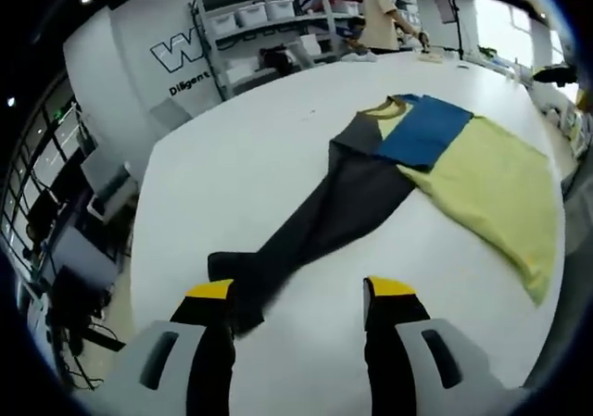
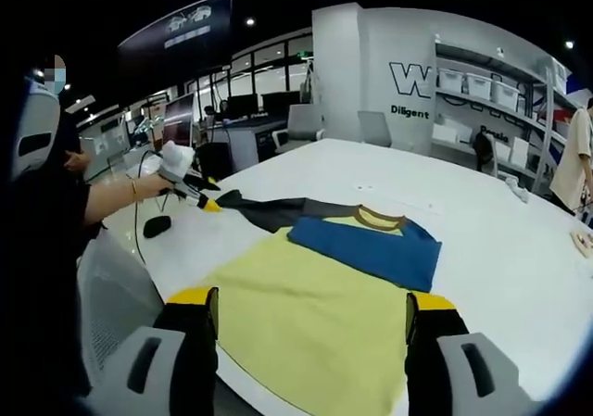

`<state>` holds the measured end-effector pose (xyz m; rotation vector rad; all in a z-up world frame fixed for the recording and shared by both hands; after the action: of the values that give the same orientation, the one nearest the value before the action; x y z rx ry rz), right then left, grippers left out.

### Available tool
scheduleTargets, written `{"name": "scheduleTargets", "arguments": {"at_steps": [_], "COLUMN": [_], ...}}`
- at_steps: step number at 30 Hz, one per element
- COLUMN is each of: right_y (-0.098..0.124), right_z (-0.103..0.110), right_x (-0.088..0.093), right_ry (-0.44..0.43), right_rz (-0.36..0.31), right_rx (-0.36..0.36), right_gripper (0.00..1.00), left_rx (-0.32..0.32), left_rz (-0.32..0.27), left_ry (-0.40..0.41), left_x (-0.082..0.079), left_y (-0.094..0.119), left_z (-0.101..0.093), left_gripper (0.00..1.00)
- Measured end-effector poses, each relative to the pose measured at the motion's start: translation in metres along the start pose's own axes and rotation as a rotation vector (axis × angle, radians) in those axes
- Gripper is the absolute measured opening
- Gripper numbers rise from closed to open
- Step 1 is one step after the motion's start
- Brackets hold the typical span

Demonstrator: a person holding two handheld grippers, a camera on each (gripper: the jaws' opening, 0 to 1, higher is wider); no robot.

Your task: Fold the garment on the visible template until the final outline fits inside the template.

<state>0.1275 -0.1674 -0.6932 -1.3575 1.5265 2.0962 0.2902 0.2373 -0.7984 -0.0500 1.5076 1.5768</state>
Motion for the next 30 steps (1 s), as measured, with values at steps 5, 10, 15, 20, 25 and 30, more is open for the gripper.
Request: {"name": "scheduleTargets", "arguments": {"at_steps": [5, 10, 15, 20, 25, 30], "right_y": [-0.001, -0.001, -0.001, -0.001, -0.001, -0.003], "right_z": [-0.001, 0.0, -0.002, -0.002, -0.004, -0.004], "right_x": [0.0, 0.0, 0.001, 0.0, 0.0, -0.001], "right_ry": [0.005, 0.002, -0.004, -0.003, -0.009, -0.003], "right_rz": [0.005, 0.002, 0.004, 0.003, 0.005, 0.008], "right_rx": [0.007, 0.009, 0.012, 0.014, 0.017, 0.017], "right_gripper": [0.79, 0.77, 0.74, 0.73, 0.71, 0.7], "left_rx": [-0.027, -0.039, -0.095, -0.112, -0.102, -0.105], "left_rz": [0.015, 0.038, 0.056, 0.066, 0.079, 0.071], "left_ry": [-0.009, -0.026, -0.066, -0.089, -0.068, -0.051], "left_x": [0.006, 0.011, 0.014, 0.015, 0.017, 0.015], "left_y": [-0.013, -0.021, -0.029, -0.035, -0.039, -0.039], "left_z": [0.01, 0.012, 0.021, 0.023, 0.026, 0.03], "left_gripper": [0.43, 0.34, 0.31, 0.25, 0.12, 0.03]}}
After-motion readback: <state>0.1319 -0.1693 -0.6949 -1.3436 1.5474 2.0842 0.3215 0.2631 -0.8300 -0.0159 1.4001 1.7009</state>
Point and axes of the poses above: the point that each gripper's makers call its tool centre point, and the gripper's own axes: y roughly backward along the fingers, z roughly to its left, x roughly out of its underside, the point moved 3 cm from there along y, roughly backward along the fingers, and after that the axes turned 9 degrees about z, right-handed, at the moved point
